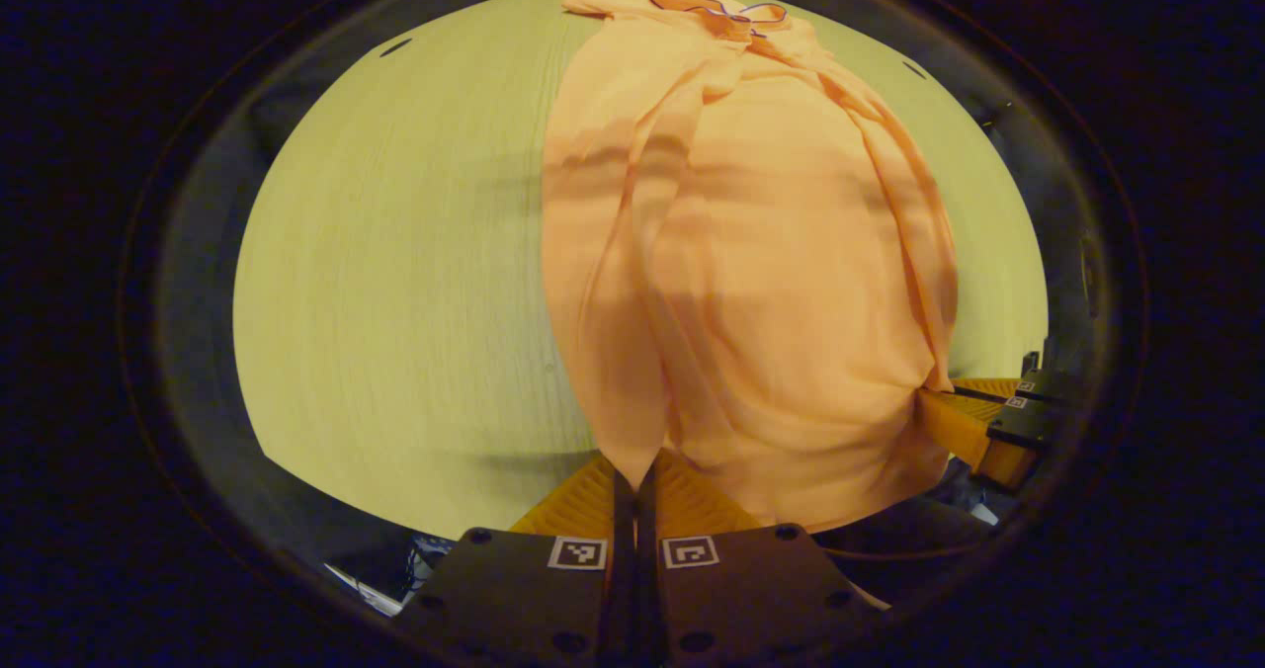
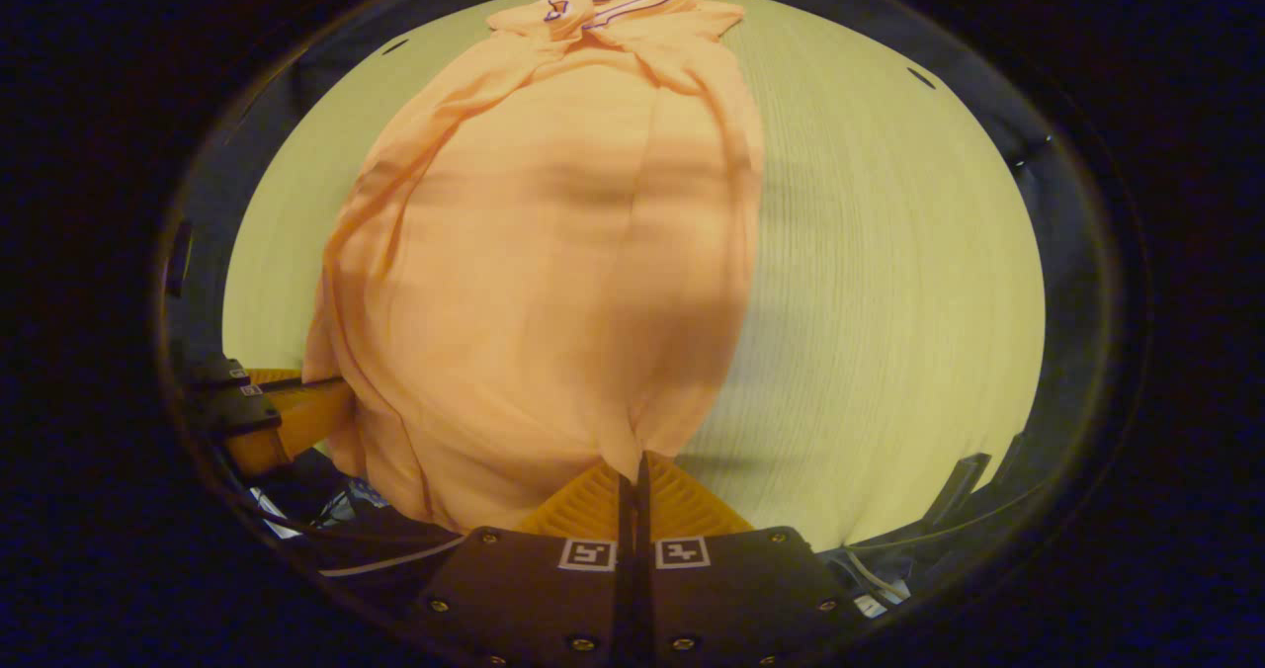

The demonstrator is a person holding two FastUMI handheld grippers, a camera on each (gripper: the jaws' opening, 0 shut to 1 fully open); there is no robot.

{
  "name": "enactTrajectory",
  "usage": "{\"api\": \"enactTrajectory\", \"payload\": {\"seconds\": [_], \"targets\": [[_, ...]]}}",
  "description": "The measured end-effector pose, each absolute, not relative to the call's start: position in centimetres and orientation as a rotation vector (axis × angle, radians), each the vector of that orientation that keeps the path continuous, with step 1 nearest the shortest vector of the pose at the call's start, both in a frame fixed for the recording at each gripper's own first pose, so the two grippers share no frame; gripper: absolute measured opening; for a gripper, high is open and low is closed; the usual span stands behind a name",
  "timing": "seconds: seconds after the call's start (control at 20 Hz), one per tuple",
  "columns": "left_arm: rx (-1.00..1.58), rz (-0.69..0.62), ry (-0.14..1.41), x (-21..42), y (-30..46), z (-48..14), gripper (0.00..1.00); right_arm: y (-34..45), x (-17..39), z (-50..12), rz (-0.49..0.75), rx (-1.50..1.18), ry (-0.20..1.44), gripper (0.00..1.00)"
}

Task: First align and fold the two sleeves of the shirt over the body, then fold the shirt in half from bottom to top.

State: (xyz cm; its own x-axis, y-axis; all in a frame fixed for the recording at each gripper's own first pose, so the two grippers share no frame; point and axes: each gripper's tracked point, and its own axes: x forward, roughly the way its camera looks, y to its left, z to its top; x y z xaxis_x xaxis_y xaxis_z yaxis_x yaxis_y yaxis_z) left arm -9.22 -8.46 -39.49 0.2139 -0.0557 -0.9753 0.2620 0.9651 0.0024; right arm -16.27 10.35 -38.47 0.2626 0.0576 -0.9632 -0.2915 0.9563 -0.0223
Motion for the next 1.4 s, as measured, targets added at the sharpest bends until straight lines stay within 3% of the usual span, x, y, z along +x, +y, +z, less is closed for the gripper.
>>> {"api": "enactTrajectory", "payload": {"seconds": [0.2, 0.7, 0.95, 1.4], "targets": [[0.133, -0.202, 1.320, -9.6, -7.2, -38.8, 0.07, 10.1, -16.4, -38.4, 0.235, -0.195, 1.273, 0.00], [0.083, -0.146, 1.205, -3.7, -7.5, -33.7, 0.06, 9.4, -11.6, -32.8, 0.183, -0.106, 1.114, 0.00], [0.036, -0.139, 1.124, 1.4, -8.5, -30.0, 0.06, 9.5, -6.1, -29.0, 0.172, -0.068, 1.027, 0.00], [-0.030, -0.113, 0.926, 16.7, -11.0, -20.6, 0.08, 10.9, 7.1, -20.0, 0.187, -0.051, 0.826, 0.00]]}}
